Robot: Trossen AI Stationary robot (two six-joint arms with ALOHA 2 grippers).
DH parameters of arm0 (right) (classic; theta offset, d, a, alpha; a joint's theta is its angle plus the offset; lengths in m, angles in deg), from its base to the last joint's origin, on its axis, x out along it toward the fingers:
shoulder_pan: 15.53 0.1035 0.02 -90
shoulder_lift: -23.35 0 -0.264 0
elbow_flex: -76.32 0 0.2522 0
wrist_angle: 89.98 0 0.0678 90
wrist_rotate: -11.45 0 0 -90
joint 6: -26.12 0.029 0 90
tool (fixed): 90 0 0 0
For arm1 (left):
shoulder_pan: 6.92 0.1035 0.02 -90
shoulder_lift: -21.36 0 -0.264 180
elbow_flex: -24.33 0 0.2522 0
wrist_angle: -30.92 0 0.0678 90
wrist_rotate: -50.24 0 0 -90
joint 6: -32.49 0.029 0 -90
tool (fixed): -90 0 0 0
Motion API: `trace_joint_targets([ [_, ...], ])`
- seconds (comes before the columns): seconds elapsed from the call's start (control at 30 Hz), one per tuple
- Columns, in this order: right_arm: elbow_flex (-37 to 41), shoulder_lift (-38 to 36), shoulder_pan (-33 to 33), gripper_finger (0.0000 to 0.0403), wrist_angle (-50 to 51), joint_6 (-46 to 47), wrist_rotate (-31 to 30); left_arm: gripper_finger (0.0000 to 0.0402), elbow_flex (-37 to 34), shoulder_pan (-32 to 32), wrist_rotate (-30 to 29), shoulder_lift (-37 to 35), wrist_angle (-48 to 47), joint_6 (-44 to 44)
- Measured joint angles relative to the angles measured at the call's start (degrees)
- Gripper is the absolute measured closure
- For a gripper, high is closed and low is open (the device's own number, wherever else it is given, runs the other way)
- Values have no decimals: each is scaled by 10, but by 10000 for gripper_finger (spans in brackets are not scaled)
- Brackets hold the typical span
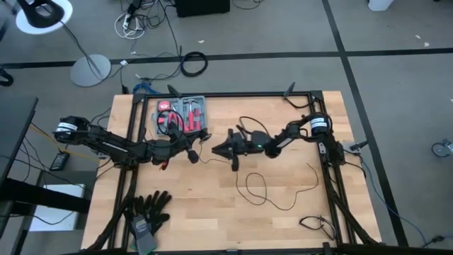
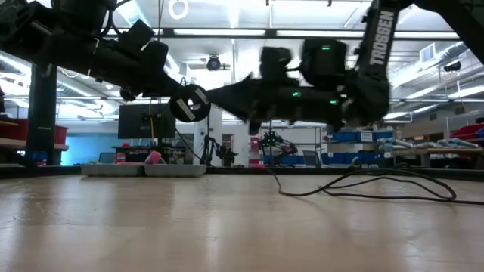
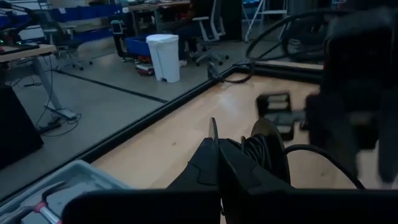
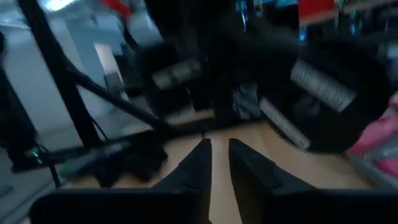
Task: Coil cords
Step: Coil the black wire onto the spool
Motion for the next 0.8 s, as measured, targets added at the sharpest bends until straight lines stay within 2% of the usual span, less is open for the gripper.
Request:
trace_joint_targets([
  [0.2,-71,-2,-3,309,199,-26,5,402,0,3,-2,0,3,2],
  [0.43,-114,-4,7,283,240,-55,5,402,0,3,-4,0,3,7],
  [0.63,-159,1,20,281,329,-56,4,402,0,3,-5,0,10,16],
  [0.8,-167,1,25,281,335,-74,3,402,0,3,-6,0,15,16],
])
